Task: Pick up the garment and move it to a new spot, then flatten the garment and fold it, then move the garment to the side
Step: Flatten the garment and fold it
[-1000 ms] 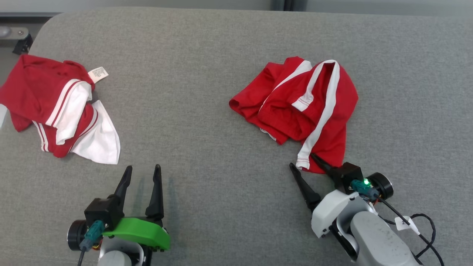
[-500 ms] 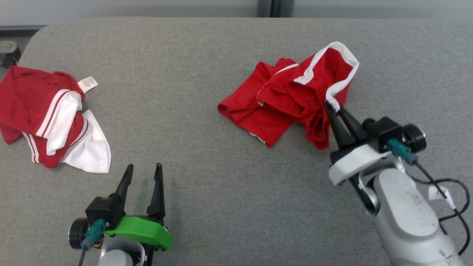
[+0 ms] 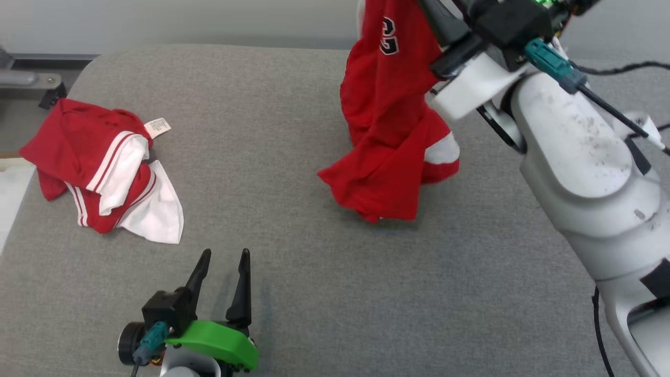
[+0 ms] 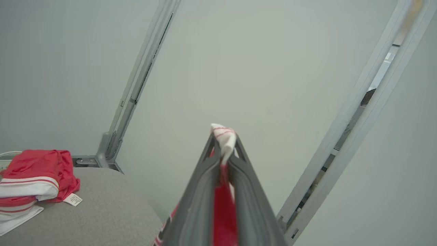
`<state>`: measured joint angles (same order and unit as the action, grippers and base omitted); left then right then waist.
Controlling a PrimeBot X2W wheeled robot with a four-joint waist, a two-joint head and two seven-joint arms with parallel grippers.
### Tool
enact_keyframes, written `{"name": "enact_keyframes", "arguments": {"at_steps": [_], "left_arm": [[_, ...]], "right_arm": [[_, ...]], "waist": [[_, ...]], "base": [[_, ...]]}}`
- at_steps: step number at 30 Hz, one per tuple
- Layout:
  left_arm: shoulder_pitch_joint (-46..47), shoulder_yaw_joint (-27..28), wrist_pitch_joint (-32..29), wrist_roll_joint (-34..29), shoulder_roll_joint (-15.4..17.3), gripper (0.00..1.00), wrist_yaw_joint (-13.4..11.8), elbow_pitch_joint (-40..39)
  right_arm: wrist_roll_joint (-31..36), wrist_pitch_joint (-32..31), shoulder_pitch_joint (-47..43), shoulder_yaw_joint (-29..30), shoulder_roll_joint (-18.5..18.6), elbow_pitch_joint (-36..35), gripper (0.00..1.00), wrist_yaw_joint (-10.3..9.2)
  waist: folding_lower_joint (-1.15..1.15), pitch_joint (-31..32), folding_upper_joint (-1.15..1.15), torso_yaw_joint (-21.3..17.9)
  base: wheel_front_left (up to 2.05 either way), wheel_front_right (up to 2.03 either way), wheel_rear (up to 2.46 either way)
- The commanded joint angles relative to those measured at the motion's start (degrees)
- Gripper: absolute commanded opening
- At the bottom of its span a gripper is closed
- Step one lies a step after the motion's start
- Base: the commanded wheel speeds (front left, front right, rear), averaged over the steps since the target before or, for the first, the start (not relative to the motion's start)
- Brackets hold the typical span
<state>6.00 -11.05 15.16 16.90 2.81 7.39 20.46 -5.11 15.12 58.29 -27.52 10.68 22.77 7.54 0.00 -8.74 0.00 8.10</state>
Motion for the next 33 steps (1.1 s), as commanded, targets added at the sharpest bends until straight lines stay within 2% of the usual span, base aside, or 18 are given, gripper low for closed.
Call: {"name": "enact_keyframes", "arguments": {"at_steps": [1,6,9,15,21,26,33], "left_arm": [[-0.6,-0.1,0.0,0.0,0.2,1.0,0.2,0.1],[-0.6,0.2,0.0,0.2,0.2,1.0,0.2,0.3],[-0.8,0.7,0.0,0.2,0.2,1.0,0.2,0.5],[-0.6,1.2,0.0,-0.8,0.2,1.0,0.2,0.5],[0.7,1.5,0.0,-1.4,0.2,1.0,0.2,0.0],[0.6,1.6,0.0,-1.6,0.2,1.0,0.2,0.0],[0.1,1.5,0.0,-1.8,0.2,1.0,0.2,0.0]], "right_arm": [[-0.9,0.0,2.4,-1.3,-0.5,0.5,0.0,-0.1],[-2.4,0.0,8.3,-4.8,-0.8,1.8,0.0,-0.1],[-3.2,0.0,7.5,-5.5,1.4,2.8,0.0,-0.1],[-6.0,0.0,-0.6,-4.6,7.9,5.8,0.0,-0.1],[-7.7,0.0,-14.3,1.3,12.7,7.7,0.0,-0.1],[-6.8,0.0,-26.1,8.1,12.3,7.5,0.0,-0.1],[-3.6,0.0,-36.4,15.4,9.6,6.0,0.0,-0.1]], "waist": [[0.0,0.5,0.0,1.2],[0.0,0.2,0.0,1.4],[0.0,0.2,0.0,0.8],[0.0,-0.3,0.0,-1.3],[0.0,-0.9,0.0,-3.1],[0.0,-0.7,0.0,-4.3],[0.0,-0.2,0.0,-5.2]], "base": [[0.0,0.0,0.0],[0.0,0.0,0.0],[0.0,0.0,0.0],[0.0,0.0,0.0],[0.0,0.0,0.0],[0.0,0.0,0.0],[0.0,0.0,0.0]]}}
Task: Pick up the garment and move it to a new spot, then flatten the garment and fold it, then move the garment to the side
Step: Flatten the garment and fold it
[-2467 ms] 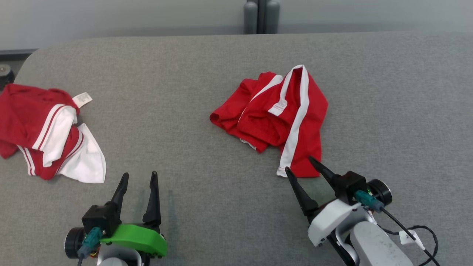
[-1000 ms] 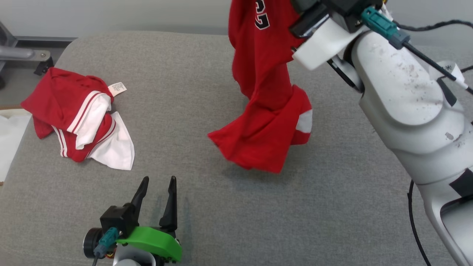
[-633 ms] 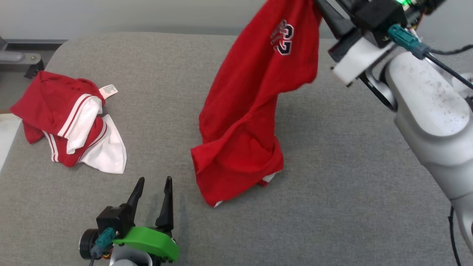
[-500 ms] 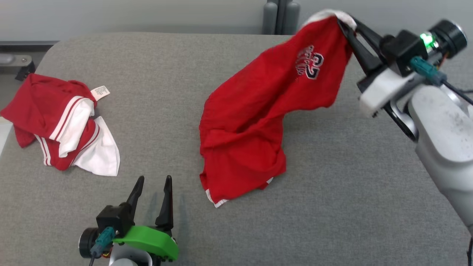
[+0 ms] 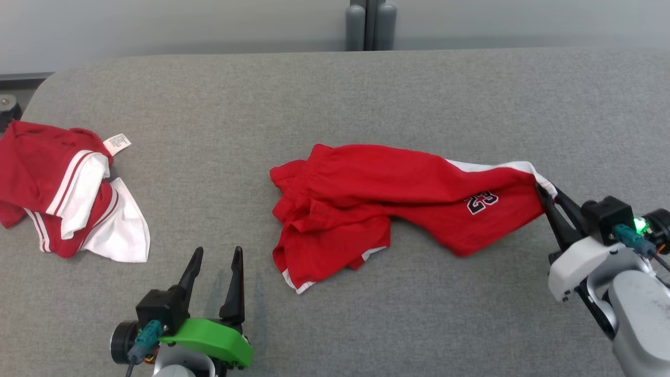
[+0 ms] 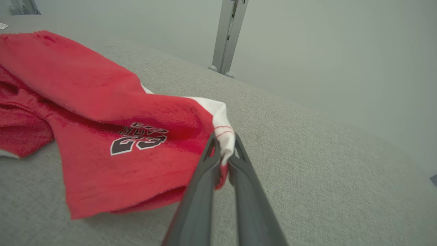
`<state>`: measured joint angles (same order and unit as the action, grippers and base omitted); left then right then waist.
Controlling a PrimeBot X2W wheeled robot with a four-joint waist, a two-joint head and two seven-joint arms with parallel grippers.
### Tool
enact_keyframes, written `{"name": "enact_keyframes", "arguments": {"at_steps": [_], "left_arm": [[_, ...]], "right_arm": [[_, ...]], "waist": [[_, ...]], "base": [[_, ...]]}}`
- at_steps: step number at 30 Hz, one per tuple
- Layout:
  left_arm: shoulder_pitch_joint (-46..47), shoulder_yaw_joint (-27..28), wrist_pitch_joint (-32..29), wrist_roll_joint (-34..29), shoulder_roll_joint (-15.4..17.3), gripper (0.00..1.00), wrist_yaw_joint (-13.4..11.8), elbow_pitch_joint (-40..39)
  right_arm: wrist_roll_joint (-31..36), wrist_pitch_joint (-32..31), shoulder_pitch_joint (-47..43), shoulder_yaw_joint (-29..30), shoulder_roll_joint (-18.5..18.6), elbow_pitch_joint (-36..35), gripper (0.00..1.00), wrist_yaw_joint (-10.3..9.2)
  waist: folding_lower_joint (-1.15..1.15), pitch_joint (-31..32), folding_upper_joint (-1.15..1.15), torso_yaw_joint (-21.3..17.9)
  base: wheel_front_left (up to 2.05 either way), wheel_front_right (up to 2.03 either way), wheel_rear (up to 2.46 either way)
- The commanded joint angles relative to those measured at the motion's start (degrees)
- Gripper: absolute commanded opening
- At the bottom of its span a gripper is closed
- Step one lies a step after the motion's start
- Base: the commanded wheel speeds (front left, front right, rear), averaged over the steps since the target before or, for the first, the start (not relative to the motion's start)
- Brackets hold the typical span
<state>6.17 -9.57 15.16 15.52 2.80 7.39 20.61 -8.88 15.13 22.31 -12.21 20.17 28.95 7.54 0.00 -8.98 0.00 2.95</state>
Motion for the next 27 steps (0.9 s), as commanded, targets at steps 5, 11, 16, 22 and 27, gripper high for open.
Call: {"name": "enact_keyframes", "arguments": {"at_steps": [5,11,16,22,27], "left_arm": [[-0.1,0.0,0.0,-0.4,0.2,1.0,0.2,-0.4],[2.9,-0.8,0.0,0.1,0.2,1.0,0.2,-1.0],[9.9,-4.3,0.0,0.6,0.5,1.0,0.2,0.7],[23.0,-10.8,0.0,1.6,2.4,1.0,0.2,8.1],[33.4,-16.5,-2.1,4.3,2.6,1.0,0.2,17.2]], "right_arm": [[2.7,0.0,-5.1,5.1,-2.3,-0.8,1.0,-0.1],[5.3,0.0,-6.4,10.2,-6.8,-6.5,1.0,-0.1],[6.8,0.0,-6.1,11.9,-10.4,-10.4,1.0,-0.1],[7.7,0.0,-4.7,11.3,-13.0,-12.6,1.0,-0.1],[7.8,0.0,-4.2,10.4,-14.6,-13.2,1.0,-0.1]], "waist": [[0.0,0.2,0.0,-0.5],[0.0,-1.3,0.0,-1.9],[0.0,-4.1,0.0,-3.2],[0.0,-7.2,0.0,-5.0],[0.0,-8.5,0.0,-6.8]], "base": [[0.0,0.0,0.0],[0.0,0.0,0.0],[0.0,0.0,0.0],[0.0,0.0,0.0],[0.0,0.0,0.0]]}}
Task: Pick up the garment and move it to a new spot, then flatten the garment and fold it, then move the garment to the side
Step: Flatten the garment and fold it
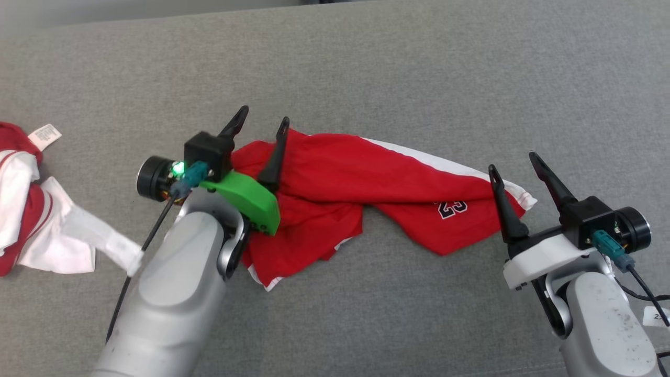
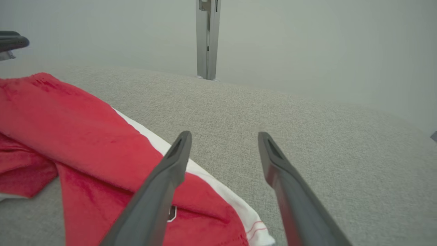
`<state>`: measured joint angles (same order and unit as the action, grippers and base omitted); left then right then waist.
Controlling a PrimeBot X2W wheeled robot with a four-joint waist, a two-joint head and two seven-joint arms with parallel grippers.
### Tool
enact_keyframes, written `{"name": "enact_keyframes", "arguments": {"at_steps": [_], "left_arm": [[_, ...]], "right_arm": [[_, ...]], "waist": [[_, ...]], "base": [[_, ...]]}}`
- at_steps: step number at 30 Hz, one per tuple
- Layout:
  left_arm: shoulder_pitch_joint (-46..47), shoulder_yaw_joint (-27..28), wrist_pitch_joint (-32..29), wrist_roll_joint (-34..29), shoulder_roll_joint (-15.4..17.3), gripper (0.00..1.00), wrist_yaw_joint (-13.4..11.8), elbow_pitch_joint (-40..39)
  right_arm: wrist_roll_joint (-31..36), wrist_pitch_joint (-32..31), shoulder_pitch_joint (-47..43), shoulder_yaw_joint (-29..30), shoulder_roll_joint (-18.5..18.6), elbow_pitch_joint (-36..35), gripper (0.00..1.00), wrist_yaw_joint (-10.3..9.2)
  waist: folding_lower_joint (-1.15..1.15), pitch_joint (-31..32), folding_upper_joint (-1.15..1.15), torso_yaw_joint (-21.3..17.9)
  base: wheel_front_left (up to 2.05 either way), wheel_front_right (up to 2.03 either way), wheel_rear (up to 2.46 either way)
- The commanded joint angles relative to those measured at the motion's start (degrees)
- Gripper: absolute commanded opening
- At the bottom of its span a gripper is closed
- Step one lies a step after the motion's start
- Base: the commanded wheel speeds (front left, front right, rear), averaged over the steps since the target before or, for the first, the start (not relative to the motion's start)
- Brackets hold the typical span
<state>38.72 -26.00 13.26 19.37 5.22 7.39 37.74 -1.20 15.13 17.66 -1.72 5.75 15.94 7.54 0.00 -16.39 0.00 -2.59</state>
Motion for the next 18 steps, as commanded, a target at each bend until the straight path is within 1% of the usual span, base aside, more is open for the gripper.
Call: {"name": "enact_keyframes", "arguments": {"at_steps": [1,4,7,12,14,15,16,17,18], "left_arm": [[2.3,-1.2,-1.1,0.9,0.1,1.0,0.2,1.4],[5.5,-3.7,-4.4,2.8,-0.2,1.0,0.2,5.3],[7.1,-5.0,-7.1,4.6,-0.5,1.0,0.2,8.6],[6.5,-7.3,-9.9,7.4,-1.0,1.0,0.2,11.9],[6.2,-8.5,-10.1,8.3,-1.2,0.73,0.2,12.1],[6.0,-9.2,-10.4,8.8,-1.2,0.48,0.2,12.2],[5.8,-10.0,-10.7,9.4,-1.3,0.44,0.2,12.2],[5.5,-10.8,-11.2,10.3,-1.3,0.21,0.2,12.2],[5.4,-11.5,-11.7,10.7,-1.3,0.16,0.2,12.2]], "right_arm": [[0.2,0.0,0.3,-0.2,-0.4,-0.1,1.0,-0.1],[0.3,0.0,-0.3,-0.6,-0.8,0.4,1.0,-0.1],[0.3,0.0,-0.8,-1.0,-1.2,0.8,1.0,-0.1],[0.3,0.0,-1.7,-1.1,-1.6,1.2,1.0,-0.1],[0.3,0.0,-1.9,-1.1,-1.6,1.3,1.0,-0.1],[0.2,0.0,-1.8,-1.1,-1.6,1.4,1.0,-0.1],[0.2,0.0,-1.8,-1.1,-1.6,1.4,1.0,-0.1],[0.1,0.0,-1.7,-1.2,-1.6,1.5,1.0,-0.1],[0.1,0.0,-1.6,-1.3,-1.6,1.5,1.0,-0.1]], "waist": [[0.0,-1.1,0.0,-1.4],[0.0,-1.1,0.0,-1.9],[0.0,-0.7,0.0,-2.2],[0.0,0.1,0.0,-2.0],[0.0,0.3,0.0,-1.7],[0.0,0.4,0.0,-1.6],[0.0,0.5,0.0,-1.4],[0.0,0.6,0.0,-1.3],[0.0,0.6,0.0,-1.2]], "base": [[0.0,0.0,0.0],[0.0,0.0,0.0],[0.0,0.0,0.0],[0.0,0.0,0.0],[0.0,0.0,0.0],[0.0,0.0,0.0],[0.0,0.0,0.0],[0.0,0.0,0.0],[0.0,0.0,0.0]]}}
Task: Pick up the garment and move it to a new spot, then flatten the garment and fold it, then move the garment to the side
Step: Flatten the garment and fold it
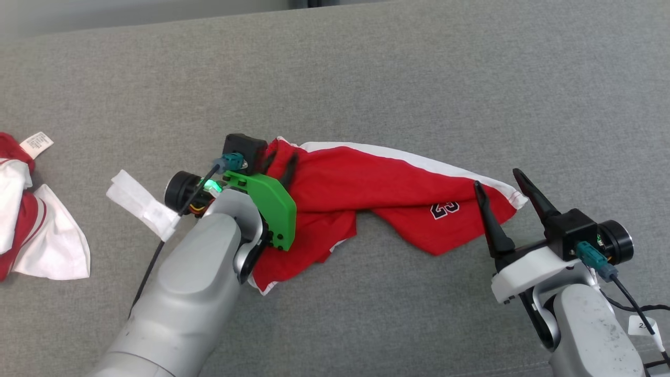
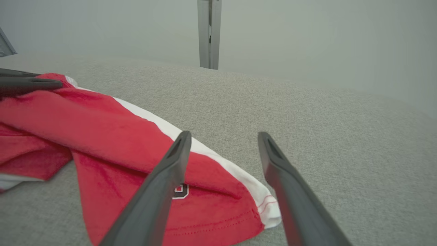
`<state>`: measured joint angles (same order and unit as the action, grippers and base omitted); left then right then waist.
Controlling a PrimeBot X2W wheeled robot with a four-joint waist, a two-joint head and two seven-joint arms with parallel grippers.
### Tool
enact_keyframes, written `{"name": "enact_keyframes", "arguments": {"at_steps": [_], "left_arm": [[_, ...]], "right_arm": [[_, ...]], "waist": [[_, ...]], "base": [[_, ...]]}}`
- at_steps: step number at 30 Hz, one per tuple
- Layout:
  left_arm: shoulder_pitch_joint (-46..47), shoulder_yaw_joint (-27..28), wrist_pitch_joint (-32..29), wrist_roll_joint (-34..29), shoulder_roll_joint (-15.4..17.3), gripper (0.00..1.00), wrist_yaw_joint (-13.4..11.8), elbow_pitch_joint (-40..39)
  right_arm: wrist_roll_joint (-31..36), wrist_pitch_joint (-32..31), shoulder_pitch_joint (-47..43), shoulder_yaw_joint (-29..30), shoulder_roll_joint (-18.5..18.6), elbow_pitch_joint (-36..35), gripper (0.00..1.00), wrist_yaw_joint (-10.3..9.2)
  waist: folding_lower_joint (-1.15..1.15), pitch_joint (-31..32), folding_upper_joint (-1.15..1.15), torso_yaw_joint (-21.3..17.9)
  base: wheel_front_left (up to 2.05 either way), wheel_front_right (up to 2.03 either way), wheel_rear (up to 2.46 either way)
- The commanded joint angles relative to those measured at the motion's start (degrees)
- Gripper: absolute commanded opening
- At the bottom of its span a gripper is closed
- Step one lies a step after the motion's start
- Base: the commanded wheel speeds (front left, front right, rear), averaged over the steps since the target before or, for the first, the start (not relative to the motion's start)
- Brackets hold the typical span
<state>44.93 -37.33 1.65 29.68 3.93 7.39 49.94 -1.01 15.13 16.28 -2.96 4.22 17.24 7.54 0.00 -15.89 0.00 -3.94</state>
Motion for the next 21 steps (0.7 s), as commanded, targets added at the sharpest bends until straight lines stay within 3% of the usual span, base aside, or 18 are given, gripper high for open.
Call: {"name": "enact_keyframes", "arguments": {"at_steps": [1,5,13,21], "left_arm": [[-0.8,-1.1,-0.4,0.9,0.1,0.01,0.2,-0.1],[-0.2,-3.1,0.5,2.3,1.1,0.0,0.2,-0.7],[4.1,-1.4,12.3,0.9,1.9,0.0,-0.2,-2.9],[-0.7,4.0,13.5,-0.8,2.1,0.0,-0.1,-12.6]], "right_arm": [[-0.1,0.0,-0.2,-0.1,-0.1,0.2,1.0,-0.1],[-0.2,0.0,0.2,-0.4,-0.2,0.3,1.0,-0.1],[-0.5,0.0,-0.5,-0.1,0.2,0.7,1.0,-0.1],[-1.1,0.0,-2.4,1.4,0.9,0.8,1.0,-0.1]], "waist": [[0.0,0.2,0.0,0.3],[0.0,0.3,0.0,0.5],[0.0,1.8,0.0,0.6],[0.0,5.7,0.0,2.4]], "base": [[0.0,0.0,0.0],[0.0,0.0,0.0],[0.0,0.0,0.0],[0.0,0.0,0.0]]}}
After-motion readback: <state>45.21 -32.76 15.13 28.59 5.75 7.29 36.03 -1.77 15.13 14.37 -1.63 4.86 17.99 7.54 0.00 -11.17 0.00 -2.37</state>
